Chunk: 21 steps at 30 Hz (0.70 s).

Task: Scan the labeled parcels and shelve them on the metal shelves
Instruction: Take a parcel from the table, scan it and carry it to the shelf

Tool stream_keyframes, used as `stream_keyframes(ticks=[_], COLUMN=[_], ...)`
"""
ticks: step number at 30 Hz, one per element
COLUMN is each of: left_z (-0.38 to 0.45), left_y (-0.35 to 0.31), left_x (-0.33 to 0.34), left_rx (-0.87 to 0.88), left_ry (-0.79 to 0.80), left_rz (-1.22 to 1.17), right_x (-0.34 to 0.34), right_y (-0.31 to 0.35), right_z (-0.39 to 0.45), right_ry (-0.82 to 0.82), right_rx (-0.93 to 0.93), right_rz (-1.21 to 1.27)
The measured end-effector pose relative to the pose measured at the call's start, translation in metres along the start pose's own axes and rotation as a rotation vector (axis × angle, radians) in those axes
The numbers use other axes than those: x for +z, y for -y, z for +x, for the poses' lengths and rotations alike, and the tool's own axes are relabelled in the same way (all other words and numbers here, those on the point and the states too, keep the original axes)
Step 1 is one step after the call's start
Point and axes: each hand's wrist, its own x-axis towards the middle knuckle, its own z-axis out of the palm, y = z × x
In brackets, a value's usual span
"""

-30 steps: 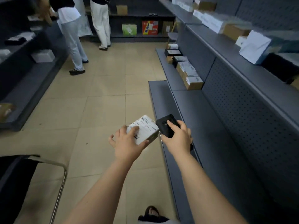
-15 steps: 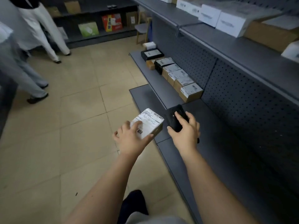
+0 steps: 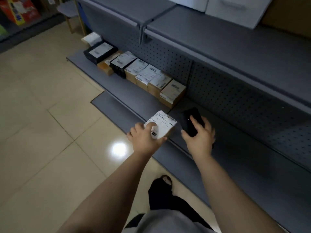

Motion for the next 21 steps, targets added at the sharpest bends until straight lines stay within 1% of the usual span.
stream_keyframes(ticks=[3,5,7,9,12,14,18,19,21], left_z=[0.031,0.044,0.053,0.060,0.066,0.067,0.070,0.069,0.066], left_y=[-0.006,-0.015,-0.026,-0.034,-0.033,-0.025,0.005,0.015,0.032], left_x=[0.028,0.042,0.054,0.067,0.085,0.085,0.065,0.061,0.058], left_rx=[0.021,0.072,0.091,0.062,0.088,0.170,0.431,0.511,0.694], left_ry=[0.091,0.097,0.109,0.185,0.275,0.305,0.384,0.387,0.415], left_rz=[0.004,0.002,-0.060,-0.139,-0.111,-0.069,0.012,0.054,0.216], right_x=[0.014,0.019,0.020,0.019,0.020,0.025,0.049,0.056,0.071], right_y=[-0.009,-0.011,-0.013,-0.015,-0.022,-0.024,-0.014,-0.010,-0.002], right_z=[0.022,0.028,0.029,0.028,0.025,0.022,0.014,0.013,0.014], right_ry=[-0.003,-0.009,0.000,-0.004,-0.050,-0.085,-0.119,-0.128,-0.162], right_rx=[0.089,0.129,0.162,0.169,0.196,0.237,0.334,0.359,0.413], right_rz=[0.011,-0.002,-0.026,-0.046,-0.074,-0.073,-0.035,-0.021,0.007])
